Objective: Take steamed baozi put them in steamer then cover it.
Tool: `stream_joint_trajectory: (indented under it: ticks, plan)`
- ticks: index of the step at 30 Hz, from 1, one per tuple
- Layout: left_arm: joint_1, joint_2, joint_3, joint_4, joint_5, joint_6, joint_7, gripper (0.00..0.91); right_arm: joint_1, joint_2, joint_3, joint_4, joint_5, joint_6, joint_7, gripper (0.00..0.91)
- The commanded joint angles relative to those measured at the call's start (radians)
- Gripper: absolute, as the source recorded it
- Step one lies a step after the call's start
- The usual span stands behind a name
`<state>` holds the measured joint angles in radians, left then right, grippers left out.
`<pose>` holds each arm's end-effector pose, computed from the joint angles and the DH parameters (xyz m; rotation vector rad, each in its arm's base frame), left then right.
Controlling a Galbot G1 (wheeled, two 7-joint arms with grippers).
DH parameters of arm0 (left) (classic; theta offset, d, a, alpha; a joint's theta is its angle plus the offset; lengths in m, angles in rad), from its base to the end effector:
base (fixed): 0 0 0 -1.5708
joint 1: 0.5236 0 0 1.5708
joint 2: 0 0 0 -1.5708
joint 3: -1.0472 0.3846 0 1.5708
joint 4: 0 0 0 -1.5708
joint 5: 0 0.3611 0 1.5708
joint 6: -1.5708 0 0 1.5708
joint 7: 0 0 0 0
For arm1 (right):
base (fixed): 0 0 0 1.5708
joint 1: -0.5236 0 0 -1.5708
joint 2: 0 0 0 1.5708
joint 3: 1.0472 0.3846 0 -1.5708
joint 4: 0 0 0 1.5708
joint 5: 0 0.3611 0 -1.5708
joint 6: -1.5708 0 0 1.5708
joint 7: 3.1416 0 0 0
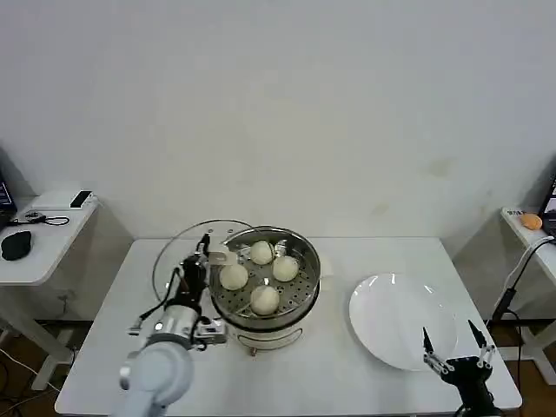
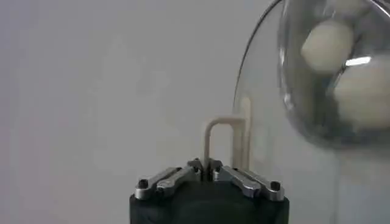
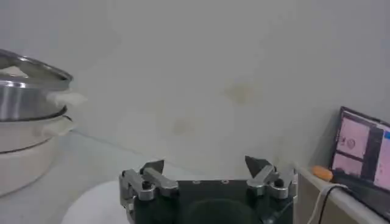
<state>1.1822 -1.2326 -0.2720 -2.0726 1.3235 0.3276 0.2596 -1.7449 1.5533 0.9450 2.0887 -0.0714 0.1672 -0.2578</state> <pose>0.2735 -0.0044 -0.2643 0.0549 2.2277 2.1464 0.0886 -0.1319 -0.3399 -0.0716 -3.0293 0.5275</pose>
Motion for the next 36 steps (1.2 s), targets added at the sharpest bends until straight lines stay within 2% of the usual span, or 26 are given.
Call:
stream_joint_trajectory:
  ticks: [1, 12, 36]
  plan:
    - [-0.034, -0.15, 0.103, 0.023, 0.148, 0.031, 0.053, 0.0, 0.003, 0.002, -0.028, -0.003, -0.027, -0.002, -0.001, 0.907]
    - [-0.098, -0.22, 0.13, 0.134, 0.179, 0.04, 0.044, 0.0, 0.012, 0.01, -0.051, -0.013, -0.048, -0.001, 0.0, 0.907]
    - [-0.132, -0.244, 0.155, 0.207, 0.219, 0.036, 0.039, 0.0, 0.009, 0.022, -0.084, -0.019, -0.077, 0.002, 0.001, 0.907]
